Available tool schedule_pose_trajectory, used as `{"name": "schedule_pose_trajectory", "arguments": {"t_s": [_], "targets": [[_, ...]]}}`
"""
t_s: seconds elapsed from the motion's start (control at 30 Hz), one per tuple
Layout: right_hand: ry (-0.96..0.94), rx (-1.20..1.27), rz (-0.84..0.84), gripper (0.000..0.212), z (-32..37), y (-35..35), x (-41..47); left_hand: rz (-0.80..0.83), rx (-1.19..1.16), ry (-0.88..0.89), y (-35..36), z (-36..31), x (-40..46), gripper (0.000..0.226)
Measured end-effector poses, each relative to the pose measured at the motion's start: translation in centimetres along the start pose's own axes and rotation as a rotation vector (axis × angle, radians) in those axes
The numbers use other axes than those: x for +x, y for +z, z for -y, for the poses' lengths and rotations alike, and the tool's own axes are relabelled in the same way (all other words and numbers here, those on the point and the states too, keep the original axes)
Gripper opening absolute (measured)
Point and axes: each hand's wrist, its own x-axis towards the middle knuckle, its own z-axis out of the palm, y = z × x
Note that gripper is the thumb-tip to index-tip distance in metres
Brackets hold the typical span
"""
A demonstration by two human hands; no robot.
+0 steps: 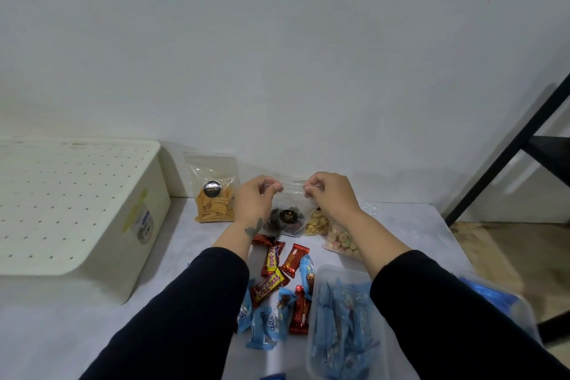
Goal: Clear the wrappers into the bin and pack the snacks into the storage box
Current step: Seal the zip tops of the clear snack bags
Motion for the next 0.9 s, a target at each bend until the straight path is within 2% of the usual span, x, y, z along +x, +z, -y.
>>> {"name": "schedule_pose_trajectory", "arguments": {"t_s": [0.1, 0.2, 0.33, 0.43, 0.67, 0.73, 0.9], "targets": [[0.0, 0.001, 0.053, 0.006, 0.0, 0.2, 0.1, -0.001, -0.011, -0.003, -0.1, 0.1, 0.0, 0.021], [-0.006, 0.05, 0.06, 0.023, 0.3, 0.5, 0.2, 0.001, 0.007, 0.025, 0.1, -0.1, -0.1, 0.02], [-0.015, -0.012, 0.05, 0.005, 1.1, 1.1, 0.4, 0.011, 0.003, 0.024, 0.2, -0.3, -0.1, 0.021], [-0.01, -0.01, 0.018, 0.012, 1.2, 1.3, 0.6, 0.03, -0.019, 0.031, 0.1, -0.4, -0.2, 0.016], [-0.037, -0.003, 0.081, 0.004, 1.6, 1.4, 0.9, 0.022, -0.073, 0.026, -0.4, -0.2, -0.2, 0.019], [-0.055, 0.015, 0.099, 0.009, 1.8, 1.5, 0.9, 0.01, -0.047, 0.03, -0.7, 0.0, 0.1, 0.02], [-0.065, -0.029, 0.048, 0.007, 2.4, 2.1, 1.2, 0.013, -0.041, 0.068, -0.5, 0.1, 0.1, 0.017]]}}
